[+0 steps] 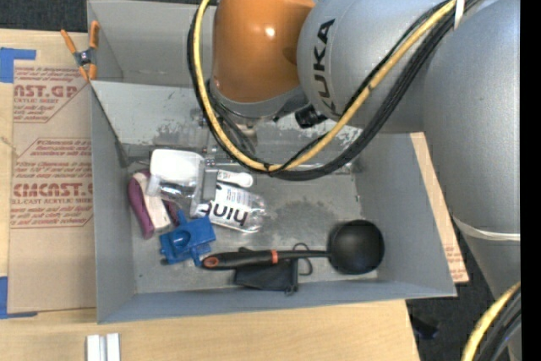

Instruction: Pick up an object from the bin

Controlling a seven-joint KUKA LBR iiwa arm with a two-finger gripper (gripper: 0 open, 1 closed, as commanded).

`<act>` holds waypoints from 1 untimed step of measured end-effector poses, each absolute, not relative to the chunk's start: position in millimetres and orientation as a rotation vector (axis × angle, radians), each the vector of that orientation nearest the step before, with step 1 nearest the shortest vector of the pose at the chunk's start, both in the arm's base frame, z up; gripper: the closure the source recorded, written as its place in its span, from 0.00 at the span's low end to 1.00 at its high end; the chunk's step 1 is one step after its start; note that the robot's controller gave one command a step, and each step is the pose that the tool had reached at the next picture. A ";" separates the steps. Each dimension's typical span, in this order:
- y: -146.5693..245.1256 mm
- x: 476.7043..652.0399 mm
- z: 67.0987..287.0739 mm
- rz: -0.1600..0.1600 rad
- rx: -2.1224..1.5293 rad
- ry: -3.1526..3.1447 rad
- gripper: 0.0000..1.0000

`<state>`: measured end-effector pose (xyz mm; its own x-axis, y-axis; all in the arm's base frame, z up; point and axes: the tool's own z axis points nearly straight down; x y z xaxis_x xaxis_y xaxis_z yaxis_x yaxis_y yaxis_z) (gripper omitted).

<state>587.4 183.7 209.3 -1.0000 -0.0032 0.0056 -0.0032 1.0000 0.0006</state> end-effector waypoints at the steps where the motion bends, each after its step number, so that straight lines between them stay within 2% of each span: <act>1: 182.8 589.3 213.9 -0.003 0.002 -3.144 0.00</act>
Offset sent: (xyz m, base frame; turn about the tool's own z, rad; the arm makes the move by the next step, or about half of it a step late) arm -0.0433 0.0285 -0.0871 -0.2609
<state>589.3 182.8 213.9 -1.0000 -0.0013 -0.0022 -0.0013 1.0000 0.0017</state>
